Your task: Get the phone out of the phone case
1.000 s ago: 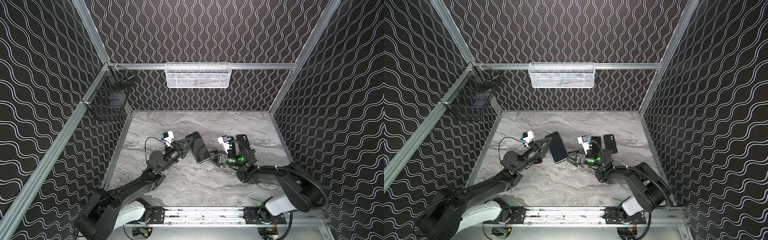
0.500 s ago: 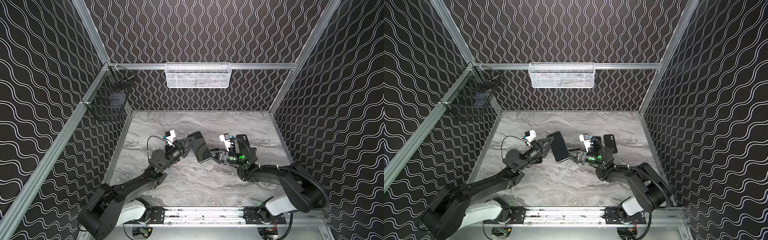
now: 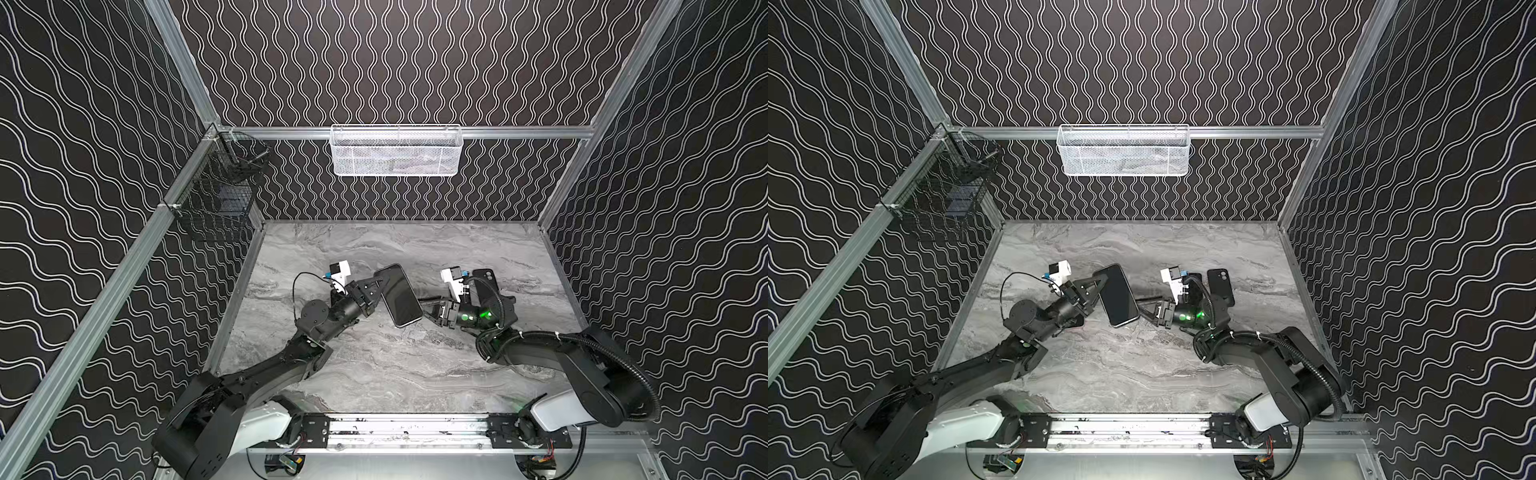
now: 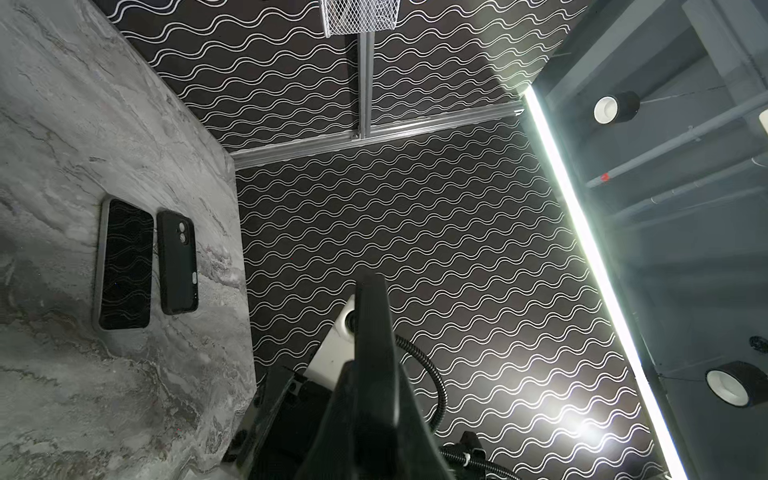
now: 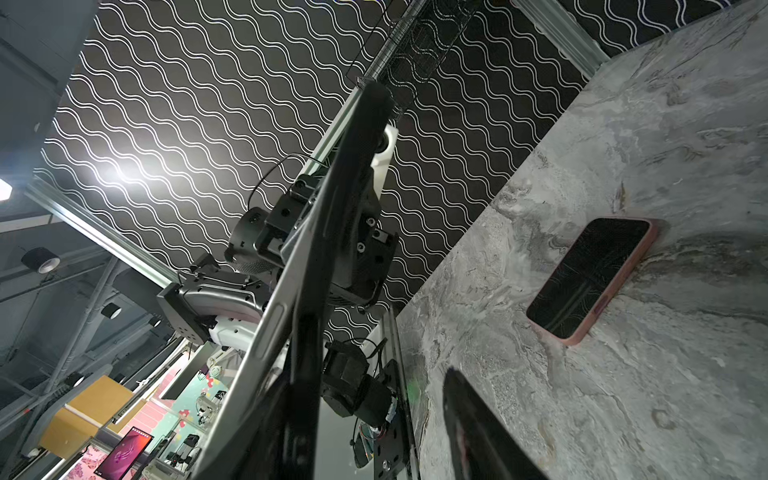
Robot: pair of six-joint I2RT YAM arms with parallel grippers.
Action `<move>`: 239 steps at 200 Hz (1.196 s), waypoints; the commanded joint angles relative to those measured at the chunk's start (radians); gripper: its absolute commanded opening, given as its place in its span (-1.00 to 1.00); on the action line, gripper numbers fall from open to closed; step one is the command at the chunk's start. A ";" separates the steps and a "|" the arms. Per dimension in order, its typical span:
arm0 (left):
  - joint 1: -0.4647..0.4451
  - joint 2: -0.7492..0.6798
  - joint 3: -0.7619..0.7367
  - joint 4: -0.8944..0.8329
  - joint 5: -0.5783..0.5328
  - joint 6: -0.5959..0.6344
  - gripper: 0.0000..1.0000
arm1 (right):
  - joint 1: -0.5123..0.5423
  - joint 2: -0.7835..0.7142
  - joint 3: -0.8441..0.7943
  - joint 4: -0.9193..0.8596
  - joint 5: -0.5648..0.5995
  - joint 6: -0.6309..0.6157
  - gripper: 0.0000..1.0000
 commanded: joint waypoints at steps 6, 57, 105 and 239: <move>-0.002 -0.008 0.005 0.029 -0.012 0.026 -1.00 | 0.000 0.008 -0.014 0.093 0.007 0.041 0.15; -0.002 0.021 0.025 0.027 -0.021 0.050 -1.00 | 0.009 0.025 -0.038 0.188 0.016 0.109 0.12; -0.001 0.027 0.039 -0.001 -0.030 0.084 -1.00 | 0.037 0.052 -0.035 0.220 0.021 0.130 0.05; 0.000 0.119 0.011 0.029 -0.037 0.093 -0.72 | 0.052 0.035 -0.070 0.265 0.080 0.177 -0.69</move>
